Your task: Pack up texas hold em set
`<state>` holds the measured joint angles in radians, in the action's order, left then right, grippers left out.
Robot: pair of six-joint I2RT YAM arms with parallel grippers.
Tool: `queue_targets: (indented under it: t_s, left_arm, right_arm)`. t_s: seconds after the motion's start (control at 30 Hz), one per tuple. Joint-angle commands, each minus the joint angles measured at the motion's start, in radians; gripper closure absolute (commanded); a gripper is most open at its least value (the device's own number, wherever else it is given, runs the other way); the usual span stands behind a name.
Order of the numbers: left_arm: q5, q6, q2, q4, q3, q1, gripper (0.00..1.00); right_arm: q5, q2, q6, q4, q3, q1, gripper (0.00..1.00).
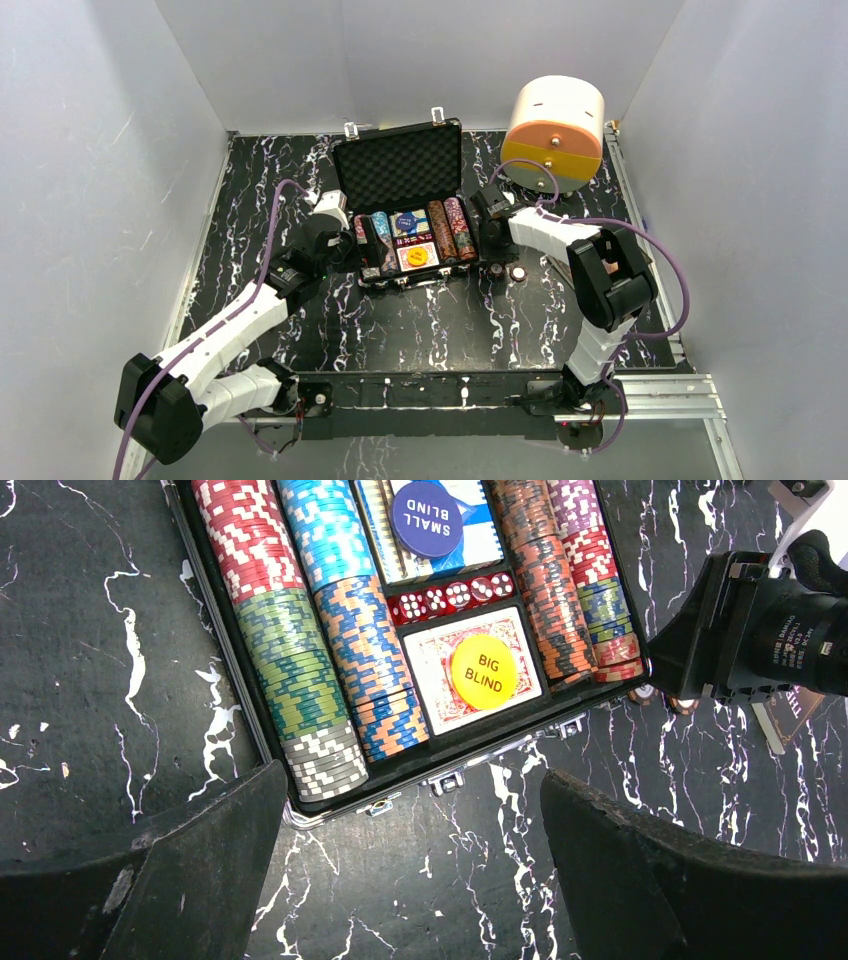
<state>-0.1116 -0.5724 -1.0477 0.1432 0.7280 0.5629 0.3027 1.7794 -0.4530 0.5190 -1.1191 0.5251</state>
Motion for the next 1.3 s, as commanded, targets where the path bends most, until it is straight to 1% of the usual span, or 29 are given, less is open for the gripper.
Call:
queue_targets:
  t_s: [0.0, 0.1, 0.17, 0.3, 0.4, 0.53, 0.67, 0.8, 1.03, 1.13, 1.27]
  left_arm:
    - [0.004, 0.012, 0.01, 0.001, 0.009, -0.004, 0.02]
    - [0.005, 0.011, 0.011, 0.002, 0.008, -0.002, 0.02]
    - [0.003, 0.009, 0.01, 0.002, 0.005, -0.002, 0.02]
    - [0.002, 0.008, 0.01, 0.001, 0.005, -0.003, 0.01]
    - [0.001, 0.009, 0.008, 0.002, 0.006, -0.004, 0.02]
    - [-0.002, 0.012, 0.006, 0.003, 0.007, -0.003, 0.02]
    - [-0.001, 0.02, 0.0, 0.012, 0.017, -0.002, 0.02]
    - [-0.005, 0.022, -0.004, 0.01, 0.018, -0.004, 0.02]
    - [-0.001, 0.016, -0.012, 0.002, 0.021, -0.003, 0.02]
    - [-0.005, 0.016, -0.01, 0.01, 0.021, -0.003, 0.02]
    - [-0.009, 0.017, -0.002, 0.012, 0.016, -0.004, 0.02]
  right_arm:
    - [0.028, -0.031, -0.006, 0.053, -0.024, -0.002, 0.49]
    - [-0.042, -0.032, 0.002, 0.057, -0.029, -0.002, 0.42]
    - [-0.091, -0.029, 0.007, 0.059, -0.021, -0.002, 0.4]
    - [-0.116, -0.02, -0.002, 0.044, 0.013, -0.002, 0.4]
    - [-0.126, -0.029, -0.015, 0.036, 0.031, -0.002, 0.44]
    - [-0.126, -0.032, -0.035, 0.029, 0.052, -0.002, 0.46]
    - [-0.116, -0.073, -0.034, 0.042, 0.057, -0.003, 0.41]
    - [-0.118, -0.081, -0.019, 0.045, 0.056, -0.002, 0.41]
    - [-0.106, -0.045, 0.001, 0.017, 0.047, -0.003, 0.46]
    - [-0.101, -0.044, 0.0, 0.013, 0.037, -0.003, 0.5]
    - [-0.074, -0.083, -0.02, 0.018, 0.027, -0.002, 0.52]
